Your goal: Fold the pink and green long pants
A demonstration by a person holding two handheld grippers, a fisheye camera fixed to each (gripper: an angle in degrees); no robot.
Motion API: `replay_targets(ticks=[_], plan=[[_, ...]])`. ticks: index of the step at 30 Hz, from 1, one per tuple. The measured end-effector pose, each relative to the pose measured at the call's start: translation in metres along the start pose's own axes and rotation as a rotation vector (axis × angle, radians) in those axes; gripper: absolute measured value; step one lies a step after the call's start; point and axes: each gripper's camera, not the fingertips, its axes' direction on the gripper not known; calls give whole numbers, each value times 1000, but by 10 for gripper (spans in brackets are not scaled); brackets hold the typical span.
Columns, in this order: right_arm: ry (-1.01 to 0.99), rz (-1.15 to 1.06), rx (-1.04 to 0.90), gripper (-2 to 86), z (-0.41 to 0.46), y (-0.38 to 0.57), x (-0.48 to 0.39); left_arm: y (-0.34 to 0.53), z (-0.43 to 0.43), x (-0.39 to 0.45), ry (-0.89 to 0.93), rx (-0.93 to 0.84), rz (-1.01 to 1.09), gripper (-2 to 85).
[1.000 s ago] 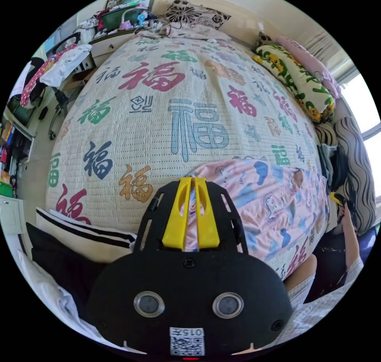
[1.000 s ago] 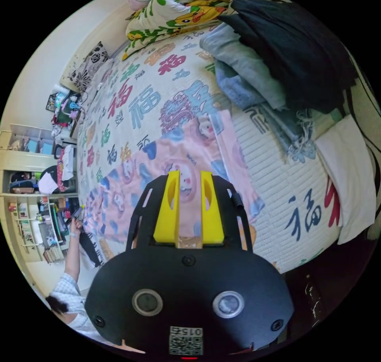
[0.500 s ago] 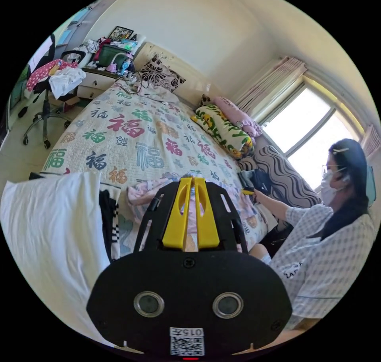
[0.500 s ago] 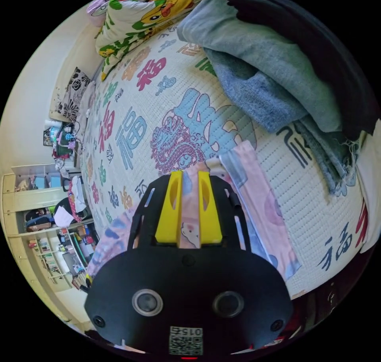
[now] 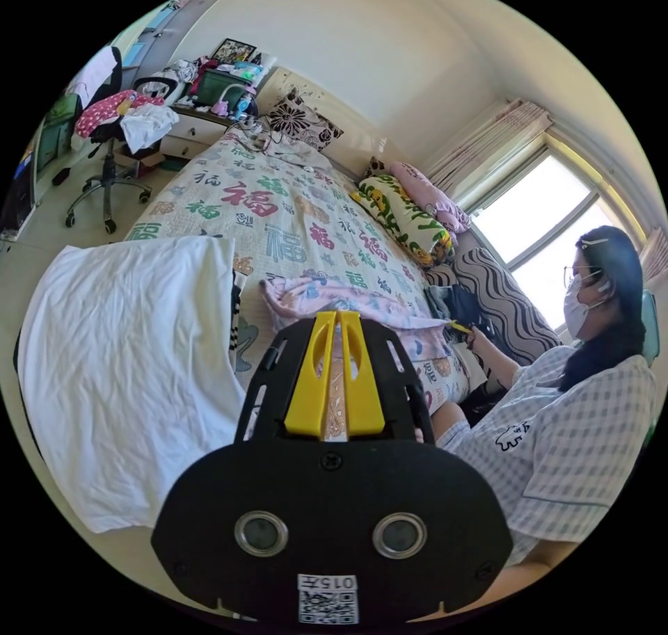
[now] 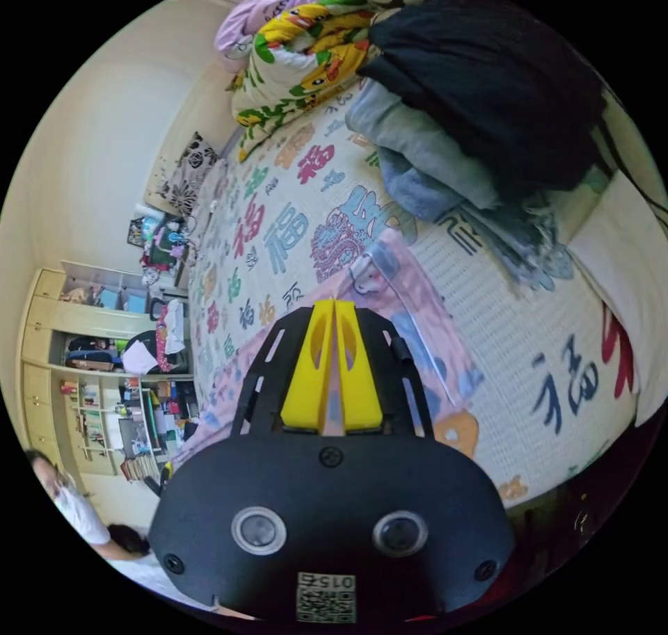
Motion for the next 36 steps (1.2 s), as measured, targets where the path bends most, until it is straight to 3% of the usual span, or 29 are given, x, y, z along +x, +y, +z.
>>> replay_targets(ticks=[9,12,15,21,27,32,36], plan=[[259,31,-77,-7,-69,153,51,46,-44,-24,-120,-45,-19,-7],[317,62,-117,-7,-66,183,71,66,-58,-44,-97,34,-96,-7],[351,93,-145,-7,-60,209,90,81,-48,-54,-58,-6,-162,-2],[275,176,-112,-7,-60,244,126,90,25,-30,-147,-248,-176,77],[231,208,-91,-6,-57,266,143,87,114,-31,-371,-470,-257,104],[199,198,-77,-6,-59,278,149,88,139,-41,-476,-490,-311,42],[215,145,-93,-6,-63,288,150,89,120,-39,-423,-476,-240,2]])
